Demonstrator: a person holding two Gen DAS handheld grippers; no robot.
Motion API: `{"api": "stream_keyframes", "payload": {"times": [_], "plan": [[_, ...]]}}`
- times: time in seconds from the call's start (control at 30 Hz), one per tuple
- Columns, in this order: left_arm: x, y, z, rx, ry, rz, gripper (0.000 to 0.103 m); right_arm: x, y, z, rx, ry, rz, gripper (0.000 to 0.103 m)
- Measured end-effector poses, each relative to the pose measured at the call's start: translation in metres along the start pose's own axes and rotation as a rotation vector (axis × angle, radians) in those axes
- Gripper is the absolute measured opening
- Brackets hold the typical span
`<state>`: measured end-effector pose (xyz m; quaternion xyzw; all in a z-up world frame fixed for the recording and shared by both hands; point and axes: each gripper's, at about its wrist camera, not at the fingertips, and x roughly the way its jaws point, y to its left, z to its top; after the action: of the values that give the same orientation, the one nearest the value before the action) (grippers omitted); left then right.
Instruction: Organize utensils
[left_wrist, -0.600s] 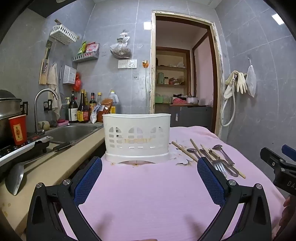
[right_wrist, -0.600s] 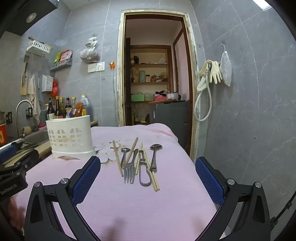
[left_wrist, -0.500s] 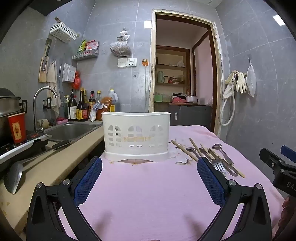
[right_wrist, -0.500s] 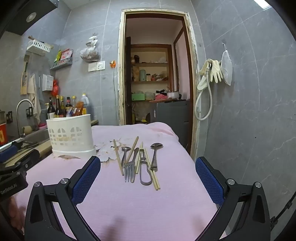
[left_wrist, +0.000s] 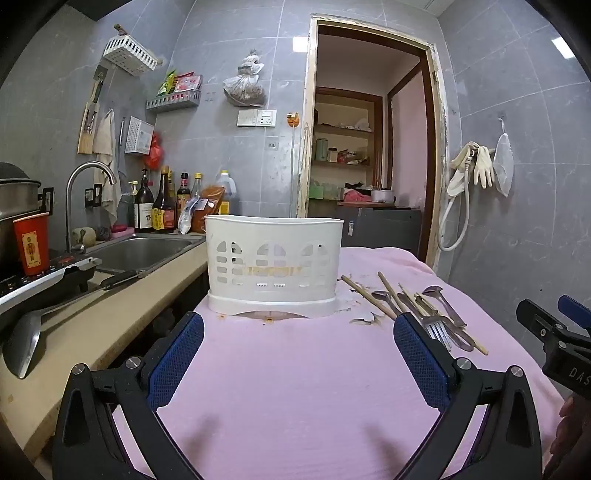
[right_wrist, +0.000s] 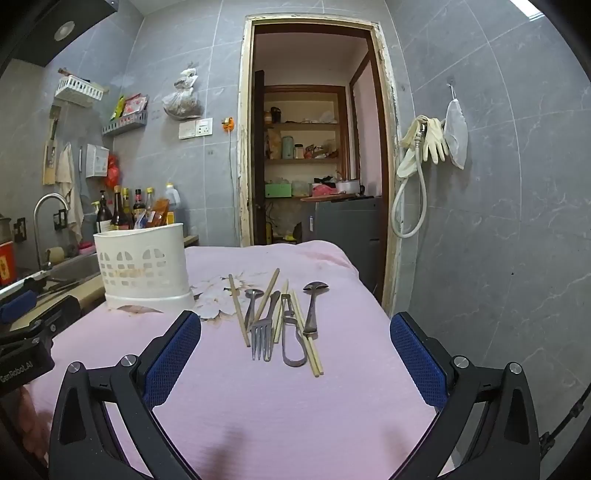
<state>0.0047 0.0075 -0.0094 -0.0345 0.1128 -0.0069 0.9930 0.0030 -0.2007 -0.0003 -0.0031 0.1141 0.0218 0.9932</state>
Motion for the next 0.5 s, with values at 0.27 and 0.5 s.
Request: {"api": "stream_keyframes", "payload": {"times": [0.27,0.5], "plan": [[-0.0005,0.0022,-0.0015,-0.009,0.003,0.003,0.101,0.0029,-0.0023,0.0025,-0.007,0.003,-0.003,0.103],[-0.0011,0.0028,-0.0010,-0.012,0.005,0.004,0.101,0.0042,-0.0019,0.0029,-0.010,0.012,0.001,0.103]]}}
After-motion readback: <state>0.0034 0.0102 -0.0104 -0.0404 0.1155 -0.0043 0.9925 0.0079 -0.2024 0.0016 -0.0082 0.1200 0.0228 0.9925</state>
